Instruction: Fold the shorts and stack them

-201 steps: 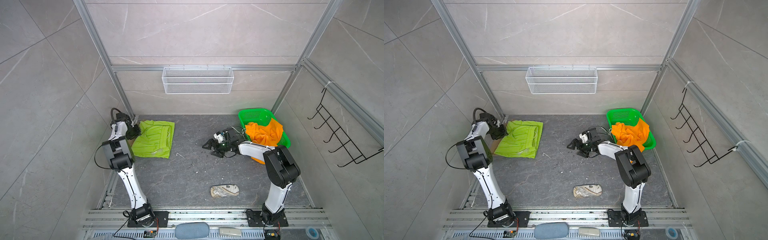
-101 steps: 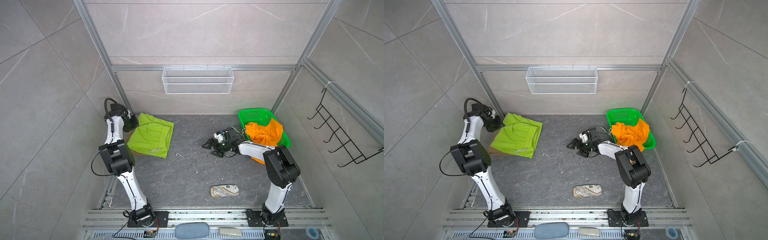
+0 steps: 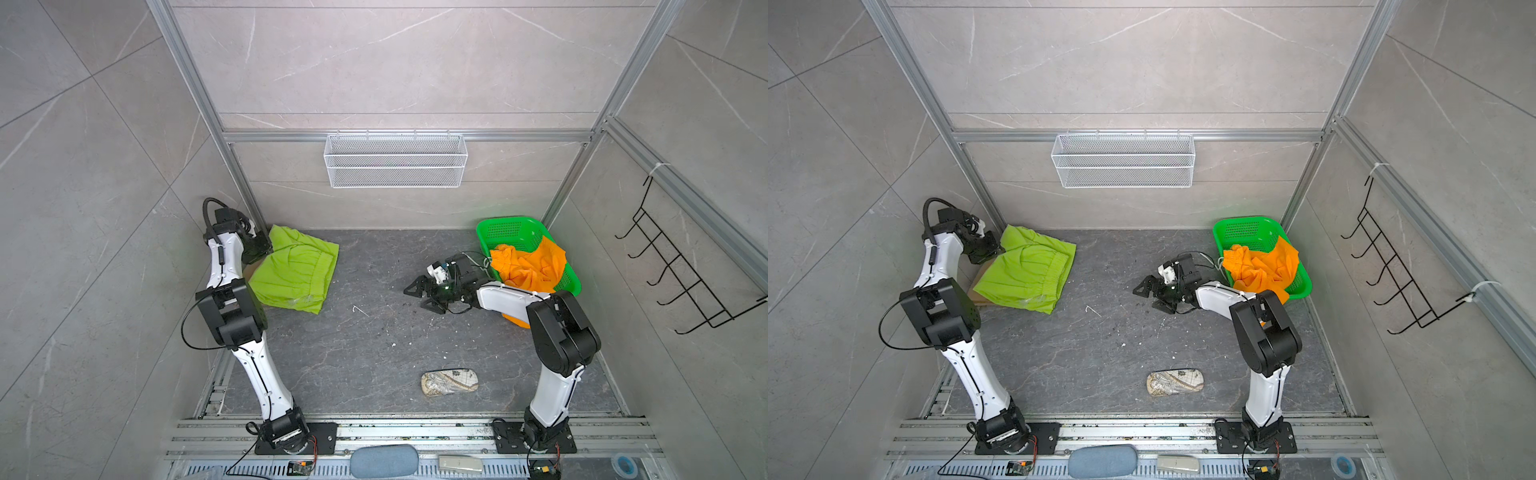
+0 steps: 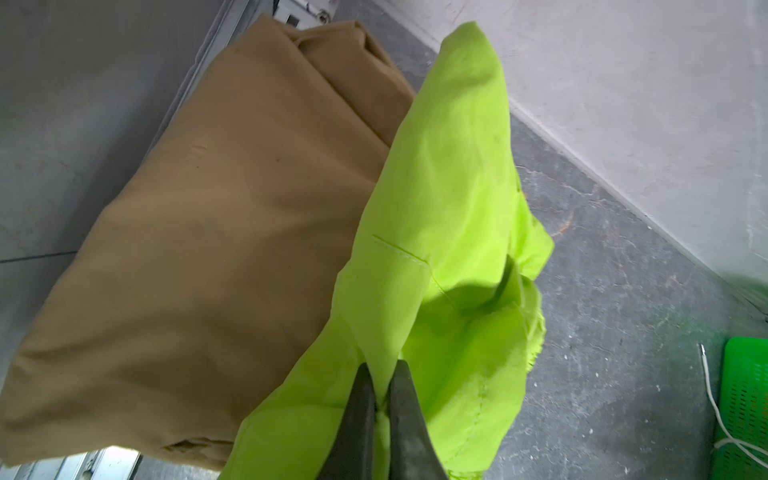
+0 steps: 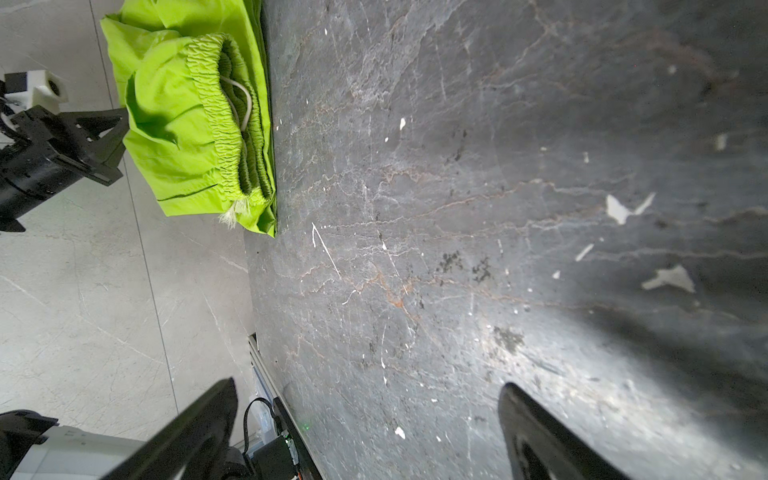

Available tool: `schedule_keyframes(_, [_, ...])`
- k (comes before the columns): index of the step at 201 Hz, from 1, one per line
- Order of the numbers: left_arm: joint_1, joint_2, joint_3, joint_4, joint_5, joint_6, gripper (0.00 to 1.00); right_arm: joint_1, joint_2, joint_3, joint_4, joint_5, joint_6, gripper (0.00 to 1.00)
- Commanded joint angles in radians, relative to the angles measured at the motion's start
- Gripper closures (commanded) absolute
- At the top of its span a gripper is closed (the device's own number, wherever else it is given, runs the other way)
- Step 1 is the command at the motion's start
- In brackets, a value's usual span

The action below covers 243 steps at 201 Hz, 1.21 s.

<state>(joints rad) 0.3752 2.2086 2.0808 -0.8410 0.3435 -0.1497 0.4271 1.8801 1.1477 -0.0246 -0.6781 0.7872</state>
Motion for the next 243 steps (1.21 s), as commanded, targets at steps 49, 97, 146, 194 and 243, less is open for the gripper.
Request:
schedule_keyframes(49, [0.029,0.044,0.007,0.02,-0.026,-0.014,0.99,0.006,0.017,0.015,0.005,-0.009,0.007,0.01])
schedule_keyframes(97, [0.036,0.07,0.019,-0.025,-0.083,-0.041,0.04,0.011,0.003,0.005,0.001,-0.004,0.009,0.01])
schedule_keyframes(146, [0.006,-0.088,-0.08,0.005,-0.068,-0.092,0.0,0.02,0.008,0.016,-0.007,-0.005,0.008,0.01])
schedule_keyframes(194, [-0.079,-0.174,-0.17,0.079,0.026,-0.168,0.0,0.033,0.019,0.033,-0.006,0.001,0.013,0.01])
schedule_keyframes(243, [-0.113,-0.185,-0.175,0.085,-0.075,-0.191,0.0,0.042,0.01,0.033,-0.029,0.005,-0.005,0.01])
